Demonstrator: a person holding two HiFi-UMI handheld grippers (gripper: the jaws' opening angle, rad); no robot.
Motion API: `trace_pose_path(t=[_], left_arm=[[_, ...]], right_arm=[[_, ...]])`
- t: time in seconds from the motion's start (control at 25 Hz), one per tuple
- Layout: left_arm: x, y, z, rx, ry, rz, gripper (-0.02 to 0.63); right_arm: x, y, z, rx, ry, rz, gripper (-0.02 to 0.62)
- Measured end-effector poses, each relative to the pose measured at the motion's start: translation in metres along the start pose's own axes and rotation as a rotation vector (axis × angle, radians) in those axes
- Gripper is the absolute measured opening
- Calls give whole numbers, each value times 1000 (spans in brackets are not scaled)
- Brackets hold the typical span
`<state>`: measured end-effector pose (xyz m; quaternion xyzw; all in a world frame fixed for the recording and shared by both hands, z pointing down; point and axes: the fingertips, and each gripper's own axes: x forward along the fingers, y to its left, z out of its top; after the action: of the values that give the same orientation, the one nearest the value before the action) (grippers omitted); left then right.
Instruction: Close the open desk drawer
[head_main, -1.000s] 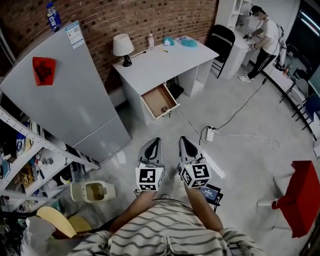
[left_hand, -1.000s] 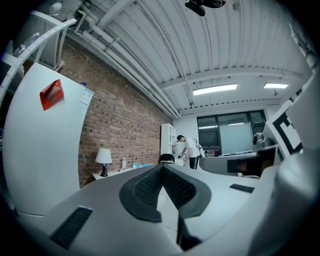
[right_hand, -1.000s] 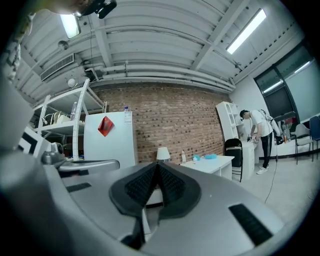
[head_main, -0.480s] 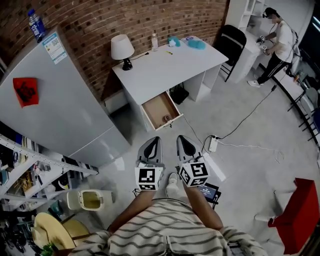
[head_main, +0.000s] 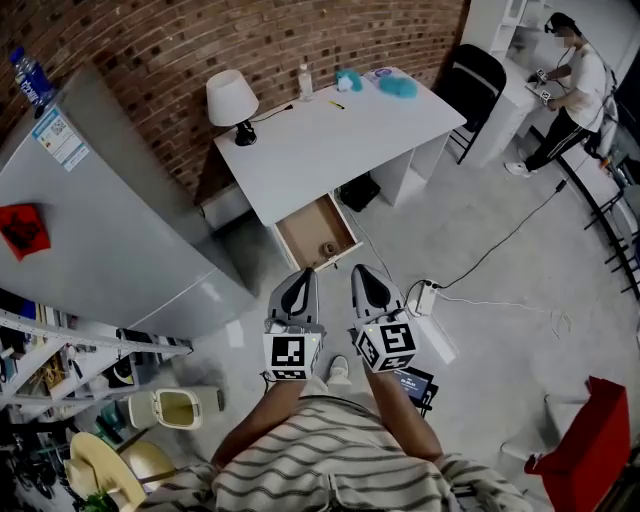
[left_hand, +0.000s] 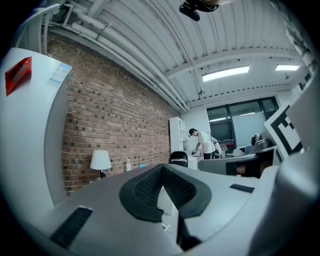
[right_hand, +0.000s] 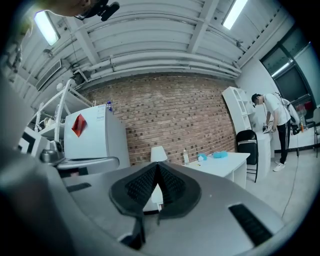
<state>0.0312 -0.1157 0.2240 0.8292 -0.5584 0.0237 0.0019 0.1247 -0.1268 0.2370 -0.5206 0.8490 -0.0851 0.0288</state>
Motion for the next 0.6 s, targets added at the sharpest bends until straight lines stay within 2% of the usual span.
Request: trace_pose_path(t=[0.6], left_arm=[[45, 45, -59, -69, 108, 9, 6]], right_arm=[[69, -18, -60, 108, 129, 2, 11]])
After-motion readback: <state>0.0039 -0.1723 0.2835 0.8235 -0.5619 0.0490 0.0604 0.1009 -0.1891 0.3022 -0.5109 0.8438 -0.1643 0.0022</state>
